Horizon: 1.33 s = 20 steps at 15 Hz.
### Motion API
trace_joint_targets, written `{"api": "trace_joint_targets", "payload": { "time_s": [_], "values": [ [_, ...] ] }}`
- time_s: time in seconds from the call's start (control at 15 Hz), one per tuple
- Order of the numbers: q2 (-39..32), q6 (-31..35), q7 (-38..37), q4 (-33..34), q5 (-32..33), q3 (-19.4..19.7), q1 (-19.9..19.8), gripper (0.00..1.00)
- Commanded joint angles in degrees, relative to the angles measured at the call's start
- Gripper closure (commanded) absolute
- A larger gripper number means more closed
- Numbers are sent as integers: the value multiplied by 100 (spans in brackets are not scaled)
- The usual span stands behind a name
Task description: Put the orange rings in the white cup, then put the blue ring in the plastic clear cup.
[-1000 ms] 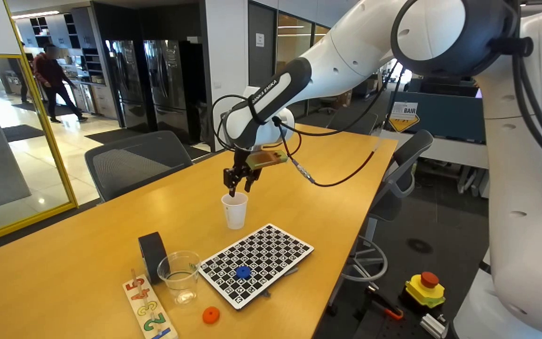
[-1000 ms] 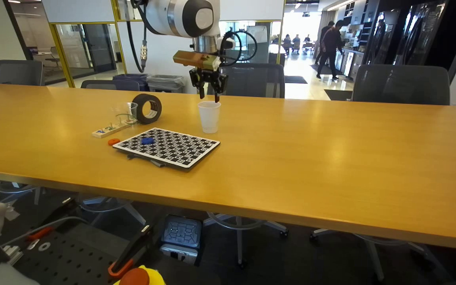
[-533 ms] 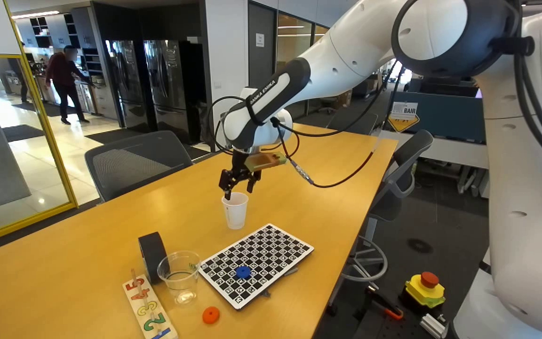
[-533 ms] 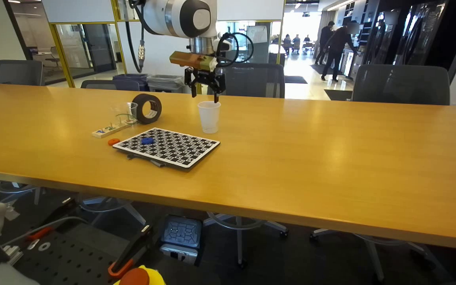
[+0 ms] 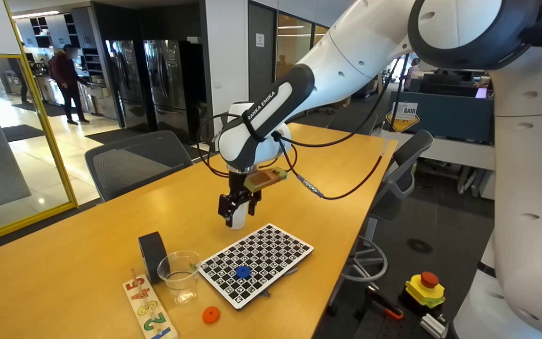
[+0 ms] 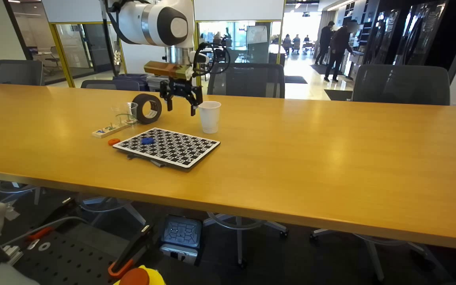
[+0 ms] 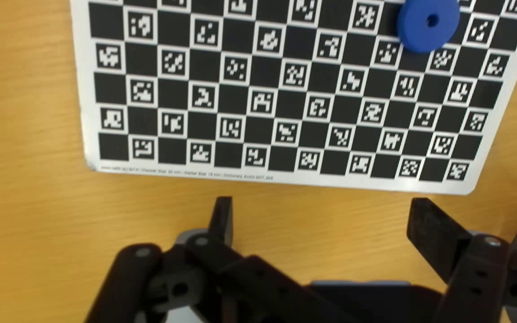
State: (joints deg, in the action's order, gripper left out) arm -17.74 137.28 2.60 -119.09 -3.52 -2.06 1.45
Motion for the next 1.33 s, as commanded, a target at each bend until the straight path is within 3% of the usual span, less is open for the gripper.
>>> {"api": "trace_joint_targets", "payload": {
  "time_s": [0.0, 0.67, 1.27],
  "values": [
    [333, -12, -423, -567, 175, -32, 212, 0],
    [365, 419, -843, -1324, 151, -195, 478, 0],
    [315, 816, -922, -1530, 425, -210, 655, 0]
  ]
}}
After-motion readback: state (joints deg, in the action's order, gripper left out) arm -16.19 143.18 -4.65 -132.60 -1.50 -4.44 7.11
